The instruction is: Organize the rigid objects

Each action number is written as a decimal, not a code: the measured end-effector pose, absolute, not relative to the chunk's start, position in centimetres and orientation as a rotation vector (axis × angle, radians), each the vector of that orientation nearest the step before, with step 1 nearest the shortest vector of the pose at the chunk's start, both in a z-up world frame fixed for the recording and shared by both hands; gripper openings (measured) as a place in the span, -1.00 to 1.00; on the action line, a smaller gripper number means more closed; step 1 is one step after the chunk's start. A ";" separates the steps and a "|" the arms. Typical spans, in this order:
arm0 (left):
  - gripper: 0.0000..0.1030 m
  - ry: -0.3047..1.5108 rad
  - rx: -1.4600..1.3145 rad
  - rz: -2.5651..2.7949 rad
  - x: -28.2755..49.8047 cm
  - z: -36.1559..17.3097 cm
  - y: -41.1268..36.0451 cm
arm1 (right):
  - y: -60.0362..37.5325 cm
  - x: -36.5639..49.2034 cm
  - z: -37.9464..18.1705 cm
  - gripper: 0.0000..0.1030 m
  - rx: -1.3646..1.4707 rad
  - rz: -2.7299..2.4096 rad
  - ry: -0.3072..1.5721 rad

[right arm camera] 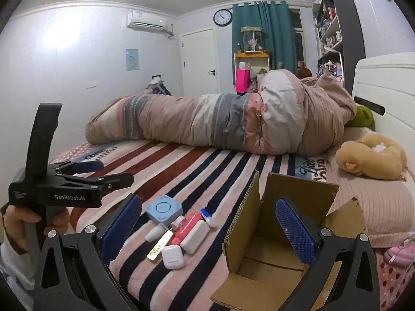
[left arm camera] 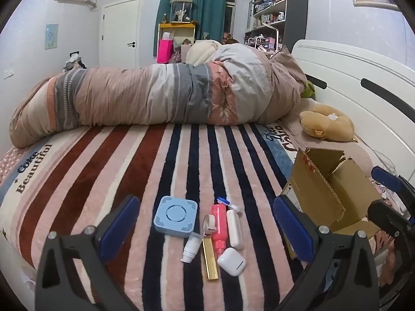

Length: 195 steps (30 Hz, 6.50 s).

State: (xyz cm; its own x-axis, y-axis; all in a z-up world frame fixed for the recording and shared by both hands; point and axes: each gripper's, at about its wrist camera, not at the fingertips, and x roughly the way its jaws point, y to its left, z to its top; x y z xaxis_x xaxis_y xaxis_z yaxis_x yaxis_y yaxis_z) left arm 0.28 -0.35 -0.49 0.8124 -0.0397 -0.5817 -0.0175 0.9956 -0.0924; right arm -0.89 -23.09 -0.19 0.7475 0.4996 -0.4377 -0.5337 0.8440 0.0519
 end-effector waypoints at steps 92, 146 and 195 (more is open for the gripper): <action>0.99 0.735 -0.052 -0.058 2.4 -11.9 7.5 | -14.6 0.3 -15.8 0.10 -0.147 0.686 0.684; -0.71 0.713 0.011 -0.178 2.0 -10.8 1.3 | -24.6 1.3 -1.2 0.03 -0.118 0.483 0.551; 0.40 0.757 0.000 -0.194 6.2 -4.7 6.9 | -7.1 5.1 -16.8 -0.58 -0.056 0.630 0.737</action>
State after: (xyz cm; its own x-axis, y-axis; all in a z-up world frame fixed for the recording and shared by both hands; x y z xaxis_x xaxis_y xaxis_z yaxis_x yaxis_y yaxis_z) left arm 6.25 6.93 -4.72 0.7096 -0.1750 -0.6826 0.1751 0.9821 -0.0697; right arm 5.13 -7.12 -16.81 0.5658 0.5167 -0.6425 -0.5551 0.8149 0.1666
